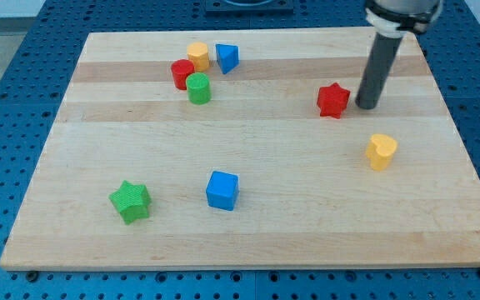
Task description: Point at the yellow heart
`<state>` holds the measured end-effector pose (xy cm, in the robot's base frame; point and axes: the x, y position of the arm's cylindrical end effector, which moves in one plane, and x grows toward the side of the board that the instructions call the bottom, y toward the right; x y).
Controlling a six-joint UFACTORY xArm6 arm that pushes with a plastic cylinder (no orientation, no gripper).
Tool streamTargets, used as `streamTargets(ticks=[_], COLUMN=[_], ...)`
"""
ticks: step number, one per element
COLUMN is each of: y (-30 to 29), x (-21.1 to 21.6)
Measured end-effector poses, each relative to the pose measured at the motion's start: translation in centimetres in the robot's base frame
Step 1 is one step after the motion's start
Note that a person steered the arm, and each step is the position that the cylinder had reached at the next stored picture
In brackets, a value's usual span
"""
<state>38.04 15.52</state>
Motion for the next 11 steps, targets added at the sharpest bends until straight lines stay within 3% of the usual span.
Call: streamTargets(ticks=[2,4,5,7,8,9,11], y=[-10.8,-12.9,-8.4,11.6,11.6,11.6,9.5], x=[0.0,0.0,0.0,-0.2,1.5,8.9,10.0])
